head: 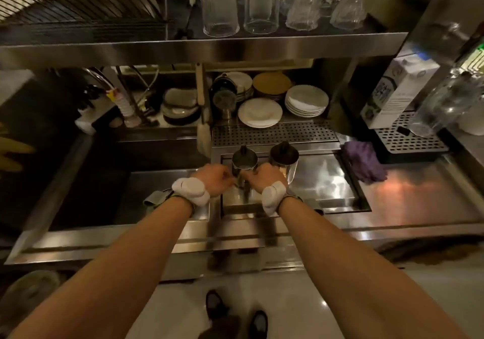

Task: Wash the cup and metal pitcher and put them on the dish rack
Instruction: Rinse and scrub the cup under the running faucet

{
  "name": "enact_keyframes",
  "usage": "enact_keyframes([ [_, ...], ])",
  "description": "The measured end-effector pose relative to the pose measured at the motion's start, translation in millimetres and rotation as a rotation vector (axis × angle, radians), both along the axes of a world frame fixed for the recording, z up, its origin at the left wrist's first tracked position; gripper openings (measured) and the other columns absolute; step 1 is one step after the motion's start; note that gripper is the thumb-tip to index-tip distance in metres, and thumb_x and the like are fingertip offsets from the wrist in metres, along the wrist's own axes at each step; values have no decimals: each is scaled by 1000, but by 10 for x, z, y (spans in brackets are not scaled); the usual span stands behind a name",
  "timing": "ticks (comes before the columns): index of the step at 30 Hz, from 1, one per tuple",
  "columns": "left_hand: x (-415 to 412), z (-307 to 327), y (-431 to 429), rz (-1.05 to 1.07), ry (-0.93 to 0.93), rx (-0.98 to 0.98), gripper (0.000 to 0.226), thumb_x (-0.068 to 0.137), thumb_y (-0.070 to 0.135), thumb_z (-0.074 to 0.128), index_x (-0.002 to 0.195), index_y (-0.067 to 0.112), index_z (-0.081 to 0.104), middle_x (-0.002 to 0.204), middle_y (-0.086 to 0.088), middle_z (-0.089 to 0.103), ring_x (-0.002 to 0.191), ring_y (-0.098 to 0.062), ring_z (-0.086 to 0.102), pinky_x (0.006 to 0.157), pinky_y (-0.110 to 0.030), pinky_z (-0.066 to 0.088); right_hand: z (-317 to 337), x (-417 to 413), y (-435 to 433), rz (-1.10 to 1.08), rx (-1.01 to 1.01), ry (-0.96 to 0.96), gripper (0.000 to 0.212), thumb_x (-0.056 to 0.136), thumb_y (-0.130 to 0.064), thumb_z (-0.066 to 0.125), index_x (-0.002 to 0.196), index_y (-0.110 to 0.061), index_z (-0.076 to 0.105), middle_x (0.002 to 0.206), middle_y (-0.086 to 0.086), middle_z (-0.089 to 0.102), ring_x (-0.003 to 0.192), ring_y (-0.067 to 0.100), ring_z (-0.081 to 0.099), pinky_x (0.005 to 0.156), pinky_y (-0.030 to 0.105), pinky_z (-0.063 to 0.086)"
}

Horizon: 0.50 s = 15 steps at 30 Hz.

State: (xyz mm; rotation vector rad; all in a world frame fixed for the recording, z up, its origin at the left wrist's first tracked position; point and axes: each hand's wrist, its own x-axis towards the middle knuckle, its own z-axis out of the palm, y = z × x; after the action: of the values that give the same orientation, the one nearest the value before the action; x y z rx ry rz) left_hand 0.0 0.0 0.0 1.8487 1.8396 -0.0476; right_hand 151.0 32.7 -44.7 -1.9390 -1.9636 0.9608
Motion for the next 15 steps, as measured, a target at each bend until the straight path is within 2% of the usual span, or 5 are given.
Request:
enact_keyframes([
  [2,-82,-36,46,33,0,-34,36,97,37,47,122,15,61,118,-10,66,104,-27,64,87,-35,50,-41,-75,51,12,-23,-24,46,83,-55,58,61,-14,54,73,10,62,70,27,60,63,29,43],
  [5,-188,-94,87,72,-50,-78,35,96,37,47,119,14,61,116,-12,66,102,-26,64,88,-36,51,-97,-153,91,-10,-85,48,35,85,-43,60,76,-9,61,76,10,63,72,27,62,62,28,45],
  [7,-242,-117,80,83,-68,-87,35,96,37,48,118,14,62,114,-11,67,102,-25,65,89,-37,52,-94,-165,117,-23,-91,81,32,88,-37,58,72,-9,58,71,8,58,67,24,56,60,27,40],
  [11,-315,-61,51,84,-86,-68,36,98,35,45,121,13,62,118,-11,65,107,-26,63,93,-38,50,-29,-154,181,-4,-120,154,39,91,-24,53,54,-13,44,62,6,50,57,19,45,56,27,36],
  [15,-458,43,46,91,-71,-24,36,99,35,42,119,13,62,118,-12,65,106,-28,62,85,-33,46,156,-268,237,43,-107,231,40,92,-24,51,55,-12,47,72,14,55,69,25,51,65,31,38],
])
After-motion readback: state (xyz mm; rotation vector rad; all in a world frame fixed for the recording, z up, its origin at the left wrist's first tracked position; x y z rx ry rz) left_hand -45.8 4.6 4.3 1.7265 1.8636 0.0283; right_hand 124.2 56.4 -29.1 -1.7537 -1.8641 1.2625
